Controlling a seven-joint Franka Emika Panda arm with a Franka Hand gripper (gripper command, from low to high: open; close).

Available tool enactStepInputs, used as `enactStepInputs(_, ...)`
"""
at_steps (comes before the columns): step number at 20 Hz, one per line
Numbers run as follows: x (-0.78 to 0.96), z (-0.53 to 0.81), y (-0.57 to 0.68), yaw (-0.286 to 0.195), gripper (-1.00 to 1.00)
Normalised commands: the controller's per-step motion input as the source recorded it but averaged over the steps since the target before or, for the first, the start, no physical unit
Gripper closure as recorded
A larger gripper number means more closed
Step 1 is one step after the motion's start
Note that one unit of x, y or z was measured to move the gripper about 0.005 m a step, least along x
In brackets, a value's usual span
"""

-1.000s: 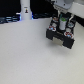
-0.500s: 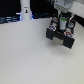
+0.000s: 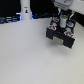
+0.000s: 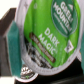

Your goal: Open the kcup holder, insert the kcup into the holder, and close the kcup holder

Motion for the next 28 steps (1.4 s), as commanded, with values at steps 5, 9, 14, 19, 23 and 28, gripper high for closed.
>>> enactStepInputs(5, 0.06, -0.06, -0.08, -0.024, 1.00)
enactStepInputs(9, 0.00, -0.06, -0.12, -0.025, 1.00)
enactStepInputs(14, -0.01, -0.04, -0.13, -0.024, 1.00)
enactStepInputs(19, 0.00, -0.10, -0.16, -0.015, 1.00)
enactStepInputs(23, -0.03, -0.22, -0.02, -0.007, 1.00)
enactStepInputs(28, -0.29, 0.16, 0.03, 0.001, 1.00)
